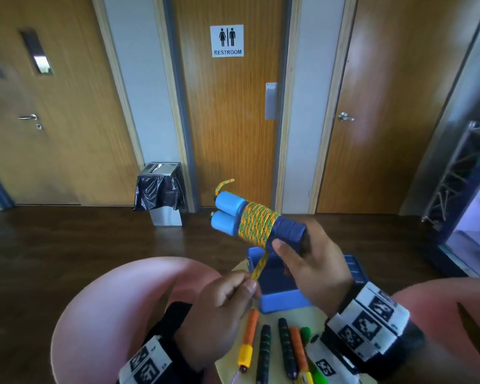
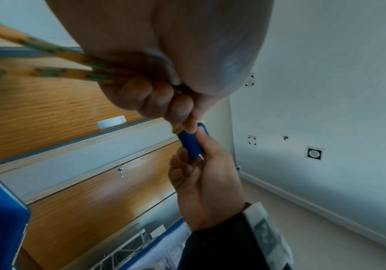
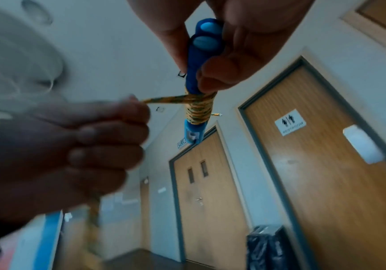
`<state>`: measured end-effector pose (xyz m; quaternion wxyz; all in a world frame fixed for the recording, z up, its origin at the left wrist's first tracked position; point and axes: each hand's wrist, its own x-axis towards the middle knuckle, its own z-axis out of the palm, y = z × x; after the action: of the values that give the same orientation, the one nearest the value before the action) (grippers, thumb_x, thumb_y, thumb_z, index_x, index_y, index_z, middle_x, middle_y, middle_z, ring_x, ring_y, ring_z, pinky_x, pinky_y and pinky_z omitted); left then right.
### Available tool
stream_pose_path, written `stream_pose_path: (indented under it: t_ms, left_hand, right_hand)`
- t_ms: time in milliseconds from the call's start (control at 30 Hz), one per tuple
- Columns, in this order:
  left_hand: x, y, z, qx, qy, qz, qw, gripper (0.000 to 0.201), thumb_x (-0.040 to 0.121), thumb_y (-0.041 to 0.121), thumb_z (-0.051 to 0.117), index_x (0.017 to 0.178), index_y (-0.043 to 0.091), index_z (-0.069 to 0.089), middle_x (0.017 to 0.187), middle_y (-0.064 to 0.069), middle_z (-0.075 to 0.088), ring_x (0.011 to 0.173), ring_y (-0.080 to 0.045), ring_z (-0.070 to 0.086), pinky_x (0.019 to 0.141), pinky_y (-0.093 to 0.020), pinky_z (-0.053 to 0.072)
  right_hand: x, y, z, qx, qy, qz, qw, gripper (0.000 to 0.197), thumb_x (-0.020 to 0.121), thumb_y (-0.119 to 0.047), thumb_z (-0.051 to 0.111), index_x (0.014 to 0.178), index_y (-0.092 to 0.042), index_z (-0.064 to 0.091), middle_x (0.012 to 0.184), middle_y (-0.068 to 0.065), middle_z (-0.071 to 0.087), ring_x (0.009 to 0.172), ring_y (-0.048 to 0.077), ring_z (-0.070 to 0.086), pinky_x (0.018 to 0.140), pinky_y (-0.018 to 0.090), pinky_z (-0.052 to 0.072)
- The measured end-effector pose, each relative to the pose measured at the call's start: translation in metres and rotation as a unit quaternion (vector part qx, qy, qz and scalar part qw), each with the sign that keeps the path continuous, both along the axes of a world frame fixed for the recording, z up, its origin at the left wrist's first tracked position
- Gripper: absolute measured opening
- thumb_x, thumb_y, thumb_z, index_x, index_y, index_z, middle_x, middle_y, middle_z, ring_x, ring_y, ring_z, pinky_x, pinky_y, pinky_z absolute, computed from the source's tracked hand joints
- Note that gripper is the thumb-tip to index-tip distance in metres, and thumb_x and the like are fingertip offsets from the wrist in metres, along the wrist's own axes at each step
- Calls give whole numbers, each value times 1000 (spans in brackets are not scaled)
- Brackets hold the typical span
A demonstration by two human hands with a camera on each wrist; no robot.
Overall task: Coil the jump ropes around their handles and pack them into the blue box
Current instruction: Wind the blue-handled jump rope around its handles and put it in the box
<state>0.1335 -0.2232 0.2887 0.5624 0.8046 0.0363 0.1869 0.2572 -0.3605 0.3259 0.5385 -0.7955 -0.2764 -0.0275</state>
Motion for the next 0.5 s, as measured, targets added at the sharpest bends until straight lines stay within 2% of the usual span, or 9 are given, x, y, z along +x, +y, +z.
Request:
stream_pose_path:
  t_ms: [67, 133, 167, 267, 333, 400, 467, 500]
  left_hand:
    - [-5, 12, 4, 113, -3, -20, 993, 20, 91, 40, 46, 81, 30, 60, 64, 7, 55, 61, -4, 52, 61, -21, 41]
    - [-6, 27, 5, 225, 15, -36, 974, 26, 92, 50, 42, 86, 31, 58, 77, 5, 63, 75, -8, 60, 72, -31, 48]
    - [-5, 36, 5, 286, 26, -39, 957, 31, 92, 56, 39, 88, 30, 57, 79, 3, 63, 76, -10, 60, 72, -36, 49]
    - [3, 56, 11, 424, 29, -55, 903, 39, 91, 61, 37, 84, 26, 53, 75, 6, 59, 72, -8, 57, 68, -36, 48]
    - [9, 64, 20, 477, 8, -78, 875, 37, 89, 60, 39, 85, 28, 57, 75, 10, 58, 74, -8, 56, 66, -32, 44]
    - [14, 71, 28, 489, 2, -100, 866, 35, 87, 60, 42, 101, 36, 63, 83, 10, 65, 78, -5, 60, 66, -27, 43]
    - [19, 80, 29, 468, 0, -137, 873, 32, 88, 59, 47, 114, 45, 60, 92, 13, 70, 81, 0, 62, 71, -26, 48]
    - [21, 83, 29, 455, -5, -157, 877, 30, 90, 58, 49, 115, 46, 62, 96, 15, 71, 84, 2, 63, 74, -28, 50]
  right_hand:
    - [-2, -4, -2, -100, -77, -23, 992, 33, 84, -48, 67, 103, -27, 50, 76, -4, 65, 71, 21, 66, 62, 38, 53]
    - [-7, -7, -4, -163, -134, -8, 977, 31, 87, -46, 65, 103, -28, 45, 75, -4, 63, 68, 19, 65, 59, 37, 52]
    - [-9, -7, -6, -201, -153, 4, 968, 31, 88, -47, 63, 103, -28, 43, 75, -4, 63, 68, 18, 65, 59, 36, 52]
    - [-12, -6, -7, -305, -155, 39, 939, 30, 90, -49, 58, 97, -29, 37, 76, -7, 57, 68, 15, 60, 57, 31, 47]
    - [-10, -4, -8, -348, -119, 72, 927, 29, 88, -49, 59, 91, -30, 37, 77, -10, 53, 68, 7, 54, 56, 23, 40]
    - [-12, -1, -6, -376, -62, 123, 916, 29, 87, -46, 62, 82, -29, 39, 76, -11, 49, 67, 2, 47, 56, 17, 33]
    - [-9, 2, -6, -379, -7, 176, 908, 27, 87, -41, 66, 78, -28, 45, 77, -8, 50, 69, 3, 48, 59, 20, 34]
    - [-7, 3, -3, -367, 17, 197, 909, 24, 87, -39, 68, 79, -26, 49, 78, -6, 53, 71, 6, 52, 62, 23, 37]
